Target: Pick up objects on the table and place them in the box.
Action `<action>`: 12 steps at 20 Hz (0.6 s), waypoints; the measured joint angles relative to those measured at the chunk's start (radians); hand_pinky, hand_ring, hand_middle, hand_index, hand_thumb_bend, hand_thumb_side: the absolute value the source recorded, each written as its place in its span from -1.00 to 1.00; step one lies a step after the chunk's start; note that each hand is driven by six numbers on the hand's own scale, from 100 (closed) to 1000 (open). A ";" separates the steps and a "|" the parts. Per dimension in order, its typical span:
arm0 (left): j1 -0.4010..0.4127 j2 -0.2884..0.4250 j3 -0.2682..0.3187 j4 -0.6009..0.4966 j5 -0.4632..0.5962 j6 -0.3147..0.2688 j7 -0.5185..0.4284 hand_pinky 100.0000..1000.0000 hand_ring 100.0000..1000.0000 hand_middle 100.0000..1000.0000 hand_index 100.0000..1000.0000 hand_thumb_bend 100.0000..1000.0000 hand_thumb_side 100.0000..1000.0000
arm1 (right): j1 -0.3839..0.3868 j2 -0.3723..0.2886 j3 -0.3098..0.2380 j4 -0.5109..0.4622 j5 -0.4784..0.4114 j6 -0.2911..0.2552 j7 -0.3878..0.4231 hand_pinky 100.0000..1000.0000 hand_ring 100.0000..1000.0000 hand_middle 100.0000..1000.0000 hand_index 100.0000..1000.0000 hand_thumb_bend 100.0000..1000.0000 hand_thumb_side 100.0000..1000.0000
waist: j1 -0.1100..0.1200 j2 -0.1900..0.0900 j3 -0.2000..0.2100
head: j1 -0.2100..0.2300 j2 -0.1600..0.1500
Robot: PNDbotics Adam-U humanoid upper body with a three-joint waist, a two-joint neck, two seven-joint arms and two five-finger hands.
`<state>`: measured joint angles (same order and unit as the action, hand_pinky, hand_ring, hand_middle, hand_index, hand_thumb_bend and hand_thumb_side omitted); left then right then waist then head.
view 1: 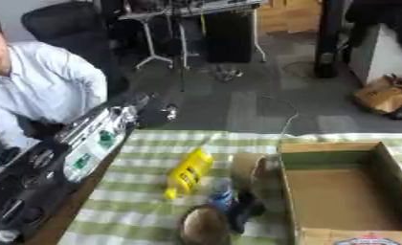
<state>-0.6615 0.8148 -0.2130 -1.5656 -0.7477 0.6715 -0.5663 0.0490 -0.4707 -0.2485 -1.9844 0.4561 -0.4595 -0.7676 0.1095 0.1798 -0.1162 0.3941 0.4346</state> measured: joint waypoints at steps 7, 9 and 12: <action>-0.084 -0.002 -0.074 0.134 -0.007 -0.073 -0.073 1.00 1.00 1.00 1.00 -0.31 1.00 | 0.000 -0.002 0.005 0.000 0.000 0.002 -0.002 0.67 0.92 0.73 0.80 -1.00 1.00 | 0.012 -0.002 0.001 | 0.001 0.003; -0.118 -0.007 -0.096 0.180 -0.001 -0.088 -0.088 1.00 1.00 1.00 1.00 -0.25 1.00 | 0.001 -0.005 0.009 0.000 0.000 0.003 -0.003 0.67 0.92 0.72 0.80 -1.00 1.00 | 0.018 -0.007 0.005 | 0.000 0.004; -0.155 -0.019 -0.123 0.240 0.009 -0.097 -0.097 1.00 1.00 1.00 1.00 -0.19 0.99 | 0.004 -0.010 0.010 0.000 0.001 0.005 -0.005 0.67 0.92 0.72 0.79 -1.00 1.00 | 0.025 -0.009 0.008 | -0.001 0.012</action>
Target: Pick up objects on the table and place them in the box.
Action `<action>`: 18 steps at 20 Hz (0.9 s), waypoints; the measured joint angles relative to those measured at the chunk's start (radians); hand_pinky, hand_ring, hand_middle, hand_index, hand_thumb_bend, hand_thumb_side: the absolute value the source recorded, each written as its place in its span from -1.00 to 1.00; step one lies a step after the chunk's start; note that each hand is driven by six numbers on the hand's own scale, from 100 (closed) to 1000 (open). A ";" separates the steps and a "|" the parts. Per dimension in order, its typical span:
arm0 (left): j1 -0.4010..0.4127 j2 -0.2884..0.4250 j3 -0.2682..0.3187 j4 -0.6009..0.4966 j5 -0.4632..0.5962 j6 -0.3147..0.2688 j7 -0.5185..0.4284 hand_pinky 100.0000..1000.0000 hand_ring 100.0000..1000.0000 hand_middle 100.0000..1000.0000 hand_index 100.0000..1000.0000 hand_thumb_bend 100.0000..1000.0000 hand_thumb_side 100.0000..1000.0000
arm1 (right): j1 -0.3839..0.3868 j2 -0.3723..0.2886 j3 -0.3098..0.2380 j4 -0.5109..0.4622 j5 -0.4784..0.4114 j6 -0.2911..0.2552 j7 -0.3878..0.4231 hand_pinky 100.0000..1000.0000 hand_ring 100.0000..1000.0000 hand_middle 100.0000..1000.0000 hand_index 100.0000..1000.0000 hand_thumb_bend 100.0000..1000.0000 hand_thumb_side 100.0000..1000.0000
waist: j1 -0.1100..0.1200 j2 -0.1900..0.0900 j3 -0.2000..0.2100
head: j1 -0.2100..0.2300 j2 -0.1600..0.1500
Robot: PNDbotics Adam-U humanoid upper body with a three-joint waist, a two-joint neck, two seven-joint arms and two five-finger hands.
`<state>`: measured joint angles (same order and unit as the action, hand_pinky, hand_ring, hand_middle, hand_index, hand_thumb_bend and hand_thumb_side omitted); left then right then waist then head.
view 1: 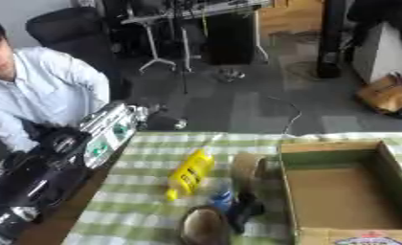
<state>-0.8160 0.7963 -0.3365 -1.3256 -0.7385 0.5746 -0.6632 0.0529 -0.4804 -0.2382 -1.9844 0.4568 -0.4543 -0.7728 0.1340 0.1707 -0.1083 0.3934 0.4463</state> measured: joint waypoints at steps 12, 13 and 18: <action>0.016 -0.024 -0.060 0.107 0.190 0.045 0.045 1.00 1.00 1.00 1.00 0.15 0.78 | -0.001 -0.001 0.012 0.000 0.001 0.005 -0.005 0.67 0.92 0.72 0.78 -1.00 1.00 | 0.009 -0.002 0.005 | -0.001 0.010; 0.016 -0.028 -0.064 0.116 0.208 0.047 0.047 1.00 1.00 1.00 1.00 0.15 0.78 | -0.001 -0.001 0.013 0.000 0.001 0.005 -0.005 0.67 0.92 0.72 0.78 -1.00 1.00 | 0.008 -0.002 0.006 | 0.000 0.010; 0.018 -0.045 -0.084 0.148 0.258 0.060 0.060 1.00 1.00 1.00 1.00 0.16 0.76 | -0.004 -0.001 0.017 0.000 0.001 0.004 -0.004 0.67 0.92 0.72 0.78 -1.00 1.00 | 0.001 0.000 0.005 | 0.005 0.010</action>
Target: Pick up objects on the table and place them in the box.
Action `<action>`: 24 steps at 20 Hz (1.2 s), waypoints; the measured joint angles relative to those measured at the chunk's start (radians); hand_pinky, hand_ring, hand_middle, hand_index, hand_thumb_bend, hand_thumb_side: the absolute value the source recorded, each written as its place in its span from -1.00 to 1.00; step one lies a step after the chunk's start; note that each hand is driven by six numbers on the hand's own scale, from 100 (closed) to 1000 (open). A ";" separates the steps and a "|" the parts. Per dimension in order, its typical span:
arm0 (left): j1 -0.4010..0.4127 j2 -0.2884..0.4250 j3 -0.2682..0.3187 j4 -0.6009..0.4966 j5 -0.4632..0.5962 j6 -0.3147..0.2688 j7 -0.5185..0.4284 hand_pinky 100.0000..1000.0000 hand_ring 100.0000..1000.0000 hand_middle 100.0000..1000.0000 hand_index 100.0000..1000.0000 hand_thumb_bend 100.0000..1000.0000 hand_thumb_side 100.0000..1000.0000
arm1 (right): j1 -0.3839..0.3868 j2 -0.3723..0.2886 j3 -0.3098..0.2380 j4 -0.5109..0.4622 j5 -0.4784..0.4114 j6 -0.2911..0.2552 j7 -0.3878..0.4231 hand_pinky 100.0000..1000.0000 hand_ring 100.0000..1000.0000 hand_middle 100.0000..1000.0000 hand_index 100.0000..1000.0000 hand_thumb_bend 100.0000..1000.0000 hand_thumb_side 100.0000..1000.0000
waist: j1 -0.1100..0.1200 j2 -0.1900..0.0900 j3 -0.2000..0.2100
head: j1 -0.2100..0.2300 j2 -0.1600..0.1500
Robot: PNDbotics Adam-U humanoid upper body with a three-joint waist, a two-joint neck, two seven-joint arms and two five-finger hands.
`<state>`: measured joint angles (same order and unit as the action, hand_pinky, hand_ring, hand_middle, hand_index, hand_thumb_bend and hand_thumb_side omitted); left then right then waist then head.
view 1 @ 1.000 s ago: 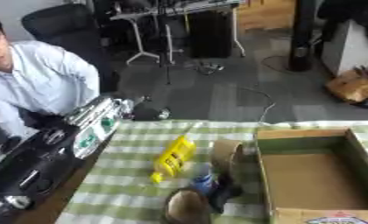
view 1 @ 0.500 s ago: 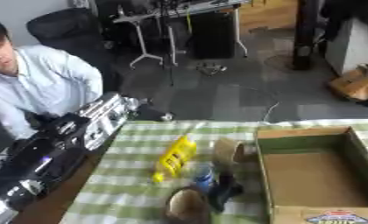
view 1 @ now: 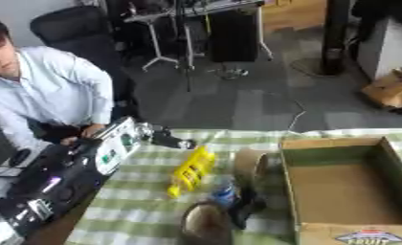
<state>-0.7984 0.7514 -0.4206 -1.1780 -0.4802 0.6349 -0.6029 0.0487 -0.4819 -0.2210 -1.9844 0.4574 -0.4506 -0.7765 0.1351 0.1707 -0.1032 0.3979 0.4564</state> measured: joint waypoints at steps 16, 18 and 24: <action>0.026 -0.046 -0.041 0.043 0.101 0.034 0.034 1.00 1.00 1.00 1.00 0.15 0.69 | -0.004 0.001 0.007 0.000 0.000 -0.005 0.005 0.67 0.92 0.72 0.78 -1.00 1.00 | -0.012 0.009 -0.007 | 0.024 0.007; 0.026 -0.053 -0.045 0.057 0.101 0.030 0.030 1.00 1.00 1.00 1.00 0.14 0.68 | -0.005 0.001 0.008 0.000 0.000 -0.006 0.006 0.67 0.92 0.72 0.78 -1.00 1.00 | -0.012 0.010 -0.008 | 0.026 0.007; 0.027 -0.075 -0.050 0.100 0.088 0.015 0.015 1.00 1.00 1.00 1.00 0.12 0.68 | -0.005 0.002 0.012 0.000 -0.001 -0.007 0.007 0.67 0.92 0.72 0.78 -1.00 1.00 | -0.013 0.014 -0.012 | 0.030 0.006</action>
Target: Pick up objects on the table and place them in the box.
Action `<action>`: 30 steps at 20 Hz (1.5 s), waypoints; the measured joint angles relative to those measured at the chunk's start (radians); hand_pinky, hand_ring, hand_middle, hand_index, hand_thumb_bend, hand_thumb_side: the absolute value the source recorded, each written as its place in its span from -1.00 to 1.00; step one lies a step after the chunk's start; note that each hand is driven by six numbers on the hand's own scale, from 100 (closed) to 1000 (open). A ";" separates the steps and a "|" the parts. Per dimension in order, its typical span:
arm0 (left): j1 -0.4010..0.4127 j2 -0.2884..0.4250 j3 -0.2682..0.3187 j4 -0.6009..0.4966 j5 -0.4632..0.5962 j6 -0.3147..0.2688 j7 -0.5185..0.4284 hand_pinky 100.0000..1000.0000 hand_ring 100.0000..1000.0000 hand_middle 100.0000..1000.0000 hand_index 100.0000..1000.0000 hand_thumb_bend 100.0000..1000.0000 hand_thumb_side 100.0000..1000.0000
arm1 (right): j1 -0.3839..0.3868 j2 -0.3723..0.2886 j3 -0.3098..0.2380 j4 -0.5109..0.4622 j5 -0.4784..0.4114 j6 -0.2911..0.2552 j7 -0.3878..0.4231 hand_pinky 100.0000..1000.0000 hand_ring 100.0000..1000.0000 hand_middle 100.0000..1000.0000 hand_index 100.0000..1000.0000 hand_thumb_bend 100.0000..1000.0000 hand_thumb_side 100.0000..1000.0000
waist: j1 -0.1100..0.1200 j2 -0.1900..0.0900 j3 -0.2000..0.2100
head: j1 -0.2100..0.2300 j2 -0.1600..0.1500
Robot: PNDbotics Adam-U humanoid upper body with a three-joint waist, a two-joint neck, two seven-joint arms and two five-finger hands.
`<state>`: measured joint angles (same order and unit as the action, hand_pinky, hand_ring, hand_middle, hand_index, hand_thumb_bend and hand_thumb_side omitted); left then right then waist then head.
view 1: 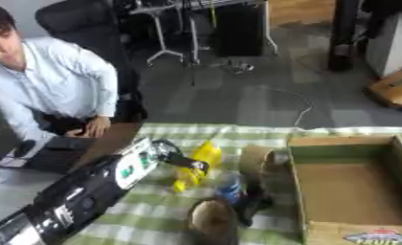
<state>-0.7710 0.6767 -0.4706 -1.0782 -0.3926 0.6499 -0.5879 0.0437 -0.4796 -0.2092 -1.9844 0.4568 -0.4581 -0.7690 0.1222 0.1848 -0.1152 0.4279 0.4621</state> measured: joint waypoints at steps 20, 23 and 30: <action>-0.017 -0.087 0.023 0.161 -0.245 0.055 0.055 1.00 1.00 0.77 1.00 -0.23 0.88 | -0.008 0.011 0.001 0.000 0.000 -0.001 0.001 0.68 0.92 0.72 0.77 -1.00 1.00 | -0.004 0.010 -0.015 | 0.020 -0.025; -0.019 -0.093 0.026 0.168 -0.277 0.062 0.062 0.77 0.68 0.56 0.91 -0.43 0.96 | -0.008 0.011 0.003 0.000 0.001 -0.001 0.001 0.68 0.92 0.72 0.77 -1.00 1.00 | -0.004 0.010 -0.015 | 0.020 -0.025; -0.027 -0.099 0.031 0.170 -0.305 0.077 0.077 0.24 0.28 0.09 0.41 -0.77 0.91 | -0.007 0.017 0.006 0.000 0.002 0.002 -0.002 0.68 0.93 0.72 0.77 -1.00 1.00 | -0.001 0.010 -0.013 | 0.020 -0.025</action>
<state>-0.7982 0.5782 -0.4396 -0.9082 -0.6974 0.7270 -0.5109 0.0370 -0.4628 -0.2028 -1.9844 0.4588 -0.4566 -0.7706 0.1214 0.1945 -0.1287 0.4482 0.4371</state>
